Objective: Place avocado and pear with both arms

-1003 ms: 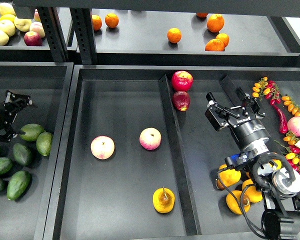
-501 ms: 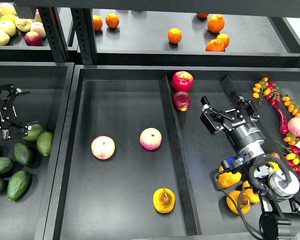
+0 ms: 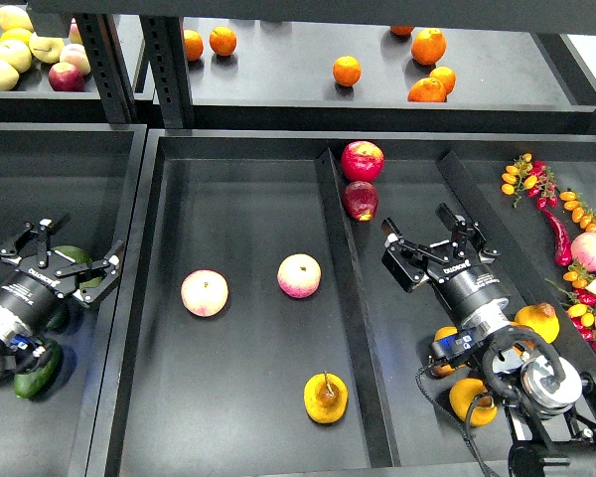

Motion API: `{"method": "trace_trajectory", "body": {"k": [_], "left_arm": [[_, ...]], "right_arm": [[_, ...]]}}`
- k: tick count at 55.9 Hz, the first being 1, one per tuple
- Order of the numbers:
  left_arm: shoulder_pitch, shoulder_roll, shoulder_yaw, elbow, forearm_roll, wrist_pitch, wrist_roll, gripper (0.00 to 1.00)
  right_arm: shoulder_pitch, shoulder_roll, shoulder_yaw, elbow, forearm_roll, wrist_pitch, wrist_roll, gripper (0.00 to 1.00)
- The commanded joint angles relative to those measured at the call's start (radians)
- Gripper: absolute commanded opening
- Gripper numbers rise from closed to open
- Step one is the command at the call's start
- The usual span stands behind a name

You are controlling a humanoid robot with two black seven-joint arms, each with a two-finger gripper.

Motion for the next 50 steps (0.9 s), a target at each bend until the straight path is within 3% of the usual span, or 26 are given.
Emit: {"method": "trace_trajectory", "body": {"k": [1,26,50], "left_arm": [[0.053,-0.073,-0.062,-0.068,-0.001,0.000,0.000,0.96],[0.244,-0.110,-0.082,-0.337,0.004,0.000,0.000,0.98],[0.275,-0.110,-0.025,-0.372,0.012,0.000,0.000,0.99]], "right_arm": [[-0.014,0.000,0.000,0.000,0.000,0.001,0.000,1.00],[-0.097,0.000,0.001,-0.003,0.000,0.037,-0.006,1.00],[-0.103,0.000,-0.052,-0.006,0.000,0.046,-0.012,1.00]]}}
